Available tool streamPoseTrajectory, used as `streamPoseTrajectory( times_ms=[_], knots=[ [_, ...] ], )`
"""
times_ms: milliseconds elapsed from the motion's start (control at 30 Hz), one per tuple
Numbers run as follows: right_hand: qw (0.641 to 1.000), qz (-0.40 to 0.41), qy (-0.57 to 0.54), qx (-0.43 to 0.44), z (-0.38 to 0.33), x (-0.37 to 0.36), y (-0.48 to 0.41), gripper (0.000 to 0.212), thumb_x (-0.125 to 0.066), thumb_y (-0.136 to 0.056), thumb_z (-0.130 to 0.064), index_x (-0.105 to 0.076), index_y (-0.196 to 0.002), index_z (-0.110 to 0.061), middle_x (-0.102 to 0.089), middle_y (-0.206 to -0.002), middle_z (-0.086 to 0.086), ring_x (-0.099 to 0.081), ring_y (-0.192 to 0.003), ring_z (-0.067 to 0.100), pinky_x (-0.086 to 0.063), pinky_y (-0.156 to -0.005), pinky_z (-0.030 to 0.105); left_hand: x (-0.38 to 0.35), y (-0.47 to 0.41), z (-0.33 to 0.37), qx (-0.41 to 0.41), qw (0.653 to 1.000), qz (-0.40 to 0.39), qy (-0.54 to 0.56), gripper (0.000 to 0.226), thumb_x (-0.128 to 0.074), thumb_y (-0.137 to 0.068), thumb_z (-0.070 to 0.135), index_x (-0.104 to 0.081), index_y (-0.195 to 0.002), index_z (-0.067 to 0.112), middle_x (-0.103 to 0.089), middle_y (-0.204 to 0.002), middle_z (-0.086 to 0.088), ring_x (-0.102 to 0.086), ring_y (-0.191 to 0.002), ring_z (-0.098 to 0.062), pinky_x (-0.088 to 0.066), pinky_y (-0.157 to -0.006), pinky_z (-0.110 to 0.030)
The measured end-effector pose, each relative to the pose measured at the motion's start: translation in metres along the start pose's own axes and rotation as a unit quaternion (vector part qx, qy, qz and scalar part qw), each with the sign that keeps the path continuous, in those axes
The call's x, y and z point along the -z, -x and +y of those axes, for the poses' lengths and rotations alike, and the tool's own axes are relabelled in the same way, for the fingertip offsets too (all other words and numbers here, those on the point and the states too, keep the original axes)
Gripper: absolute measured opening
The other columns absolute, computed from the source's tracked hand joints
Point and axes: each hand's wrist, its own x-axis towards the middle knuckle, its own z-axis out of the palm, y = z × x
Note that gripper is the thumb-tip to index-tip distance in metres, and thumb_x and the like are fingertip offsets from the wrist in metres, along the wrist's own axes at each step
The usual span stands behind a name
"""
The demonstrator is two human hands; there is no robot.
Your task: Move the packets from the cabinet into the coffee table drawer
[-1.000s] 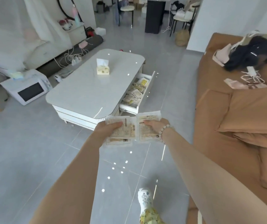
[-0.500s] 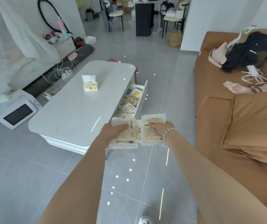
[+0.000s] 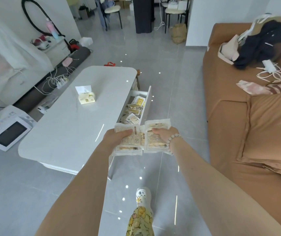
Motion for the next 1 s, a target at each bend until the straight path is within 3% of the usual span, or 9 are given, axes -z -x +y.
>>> streamPoseTrajectory(
  times_ms=[133, 300, 500, 633, 1000],
  knots=[
    [1.000, 0.011, -0.004, -0.003, -0.015, 0.003, -0.031, 0.030, -0.074, -0.079, -0.030, -0.064, -0.100, -0.012, -0.068, -0.096, 0.003, -0.066, -0.089, 0.021, -0.050, -0.075, 0.027, -0.004, -0.046, 0.019, -0.001, 1.000, -0.024, -0.014, 0.034, -0.078, -0.076, 0.022, -0.069, -0.105, 0.006, -0.073, -0.099, -0.013, -0.070, -0.086, -0.028, -0.058, -0.074, -0.035],
    [0.999, 0.040, 0.014, -0.009, -0.051, 0.000, -0.082, 0.047, -0.075, -0.074, -0.036, -0.064, -0.110, -0.009, -0.069, -0.104, 0.006, -0.067, -0.095, 0.023, -0.053, -0.090, 0.036, -0.008, -0.110, 0.056, -0.009, 0.999, -0.044, -0.010, 0.036, -0.077, -0.077, 0.021, -0.068, -0.108, 0.005, -0.072, -0.102, -0.012, -0.069, -0.093, -0.027, -0.055, -0.081, -0.034],
    [0.999, 0.036, 0.024, -0.002, -0.115, -0.021, -0.141, 0.035, -0.073, -0.079, -0.030, -0.065, -0.105, -0.009, -0.070, -0.104, 0.006, -0.066, -0.098, 0.023, -0.051, -0.094, 0.037, 0.004, -0.181, 0.101, -0.008, 0.999, -0.049, -0.002, 0.032, -0.076, -0.079, 0.019, -0.069, -0.106, 0.004, -0.072, -0.100, -0.012, -0.069, -0.085, -0.023, -0.055, -0.068, -0.028],
    [0.999, 0.036, 0.027, -0.002, -0.147, -0.030, -0.182, 0.038, -0.074, -0.077, -0.030, -0.065, -0.107, -0.010, -0.069, -0.105, 0.004, -0.065, -0.098, 0.022, -0.051, -0.093, 0.035, 0.010, -0.225, 0.131, -0.008, 0.999, -0.051, -0.005, 0.020, -0.074, -0.080, 0.020, -0.069, -0.096, 0.009, -0.072, -0.093, -0.008, -0.069, -0.076, -0.017, -0.053, -0.056, -0.021],
    [0.999, 0.025, 0.035, -0.030, -0.193, -0.033, -0.265, 0.049, -0.075, -0.075, -0.034, -0.061, -0.113, -0.006, -0.067, -0.108, 0.007, -0.065, -0.099, 0.024, -0.052, -0.092, 0.037, -0.001, -0.307, 0.164, 0.025, 0.998, -0.046, -0.024, 0.018, -0.074, -0.080, 0.022, -0.069, -0.092, 0.010, -0.072, -0.088, -0.005, -0.069, -0.075, -0.017, -0.052, -0.060, -0.024]
  ],
)
